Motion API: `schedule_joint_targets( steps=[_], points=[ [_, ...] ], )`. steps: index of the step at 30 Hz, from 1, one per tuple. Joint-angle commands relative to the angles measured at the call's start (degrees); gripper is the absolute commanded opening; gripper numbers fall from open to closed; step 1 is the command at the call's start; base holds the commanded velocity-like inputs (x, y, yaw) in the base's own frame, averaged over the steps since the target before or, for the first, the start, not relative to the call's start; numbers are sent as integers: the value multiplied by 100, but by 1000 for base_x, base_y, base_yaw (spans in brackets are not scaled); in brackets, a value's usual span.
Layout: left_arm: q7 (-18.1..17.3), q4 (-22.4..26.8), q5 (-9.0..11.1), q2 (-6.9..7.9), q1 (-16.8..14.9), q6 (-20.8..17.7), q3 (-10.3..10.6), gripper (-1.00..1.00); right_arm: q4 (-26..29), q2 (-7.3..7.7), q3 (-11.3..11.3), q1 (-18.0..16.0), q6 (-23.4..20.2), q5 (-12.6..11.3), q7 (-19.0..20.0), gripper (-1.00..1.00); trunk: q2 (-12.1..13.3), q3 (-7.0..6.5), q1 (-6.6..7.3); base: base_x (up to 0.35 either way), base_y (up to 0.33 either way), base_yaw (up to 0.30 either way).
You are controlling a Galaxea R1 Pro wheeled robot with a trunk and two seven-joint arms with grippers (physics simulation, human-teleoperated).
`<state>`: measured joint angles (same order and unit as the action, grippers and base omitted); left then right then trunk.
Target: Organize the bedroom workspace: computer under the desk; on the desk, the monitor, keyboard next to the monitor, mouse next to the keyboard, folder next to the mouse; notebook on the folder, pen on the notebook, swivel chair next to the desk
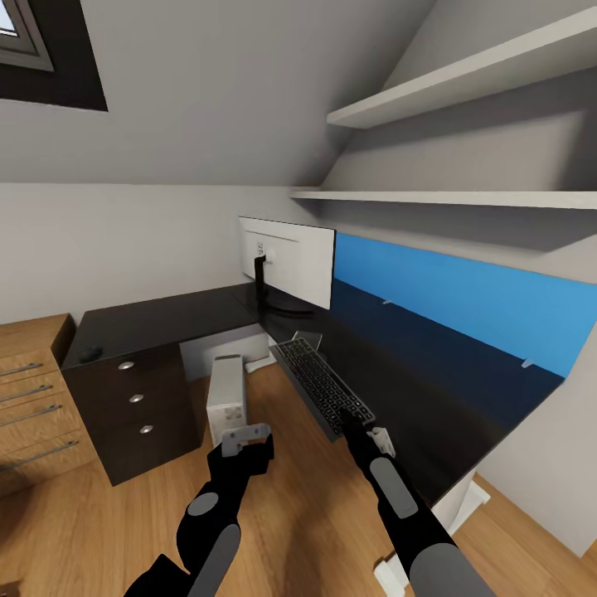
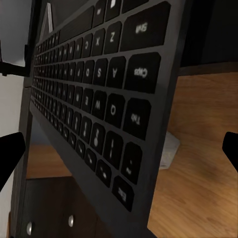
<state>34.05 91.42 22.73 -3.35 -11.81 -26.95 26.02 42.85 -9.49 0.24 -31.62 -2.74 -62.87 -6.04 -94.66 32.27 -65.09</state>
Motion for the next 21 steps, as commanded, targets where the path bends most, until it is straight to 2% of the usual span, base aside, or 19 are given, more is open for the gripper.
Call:
schedule_joint_targets(
  steps=[1,7,21],
  points=[
    [50,7,51,1,-6,-12,8,100,13,0,2,-2,-16,-32,-37,100,-3,6,0,0,0,0],
    [49,7,48,1,-6,-12,13,100,13,0,2,-2,-16,-32,-35,100,-244,114,-131,0,0,0],
    [61,7,48,1,-6,-10,104,100,13,0,7,-2,-16,-32,-32,100,-244,114,-131,0,0,0]
  ],
)
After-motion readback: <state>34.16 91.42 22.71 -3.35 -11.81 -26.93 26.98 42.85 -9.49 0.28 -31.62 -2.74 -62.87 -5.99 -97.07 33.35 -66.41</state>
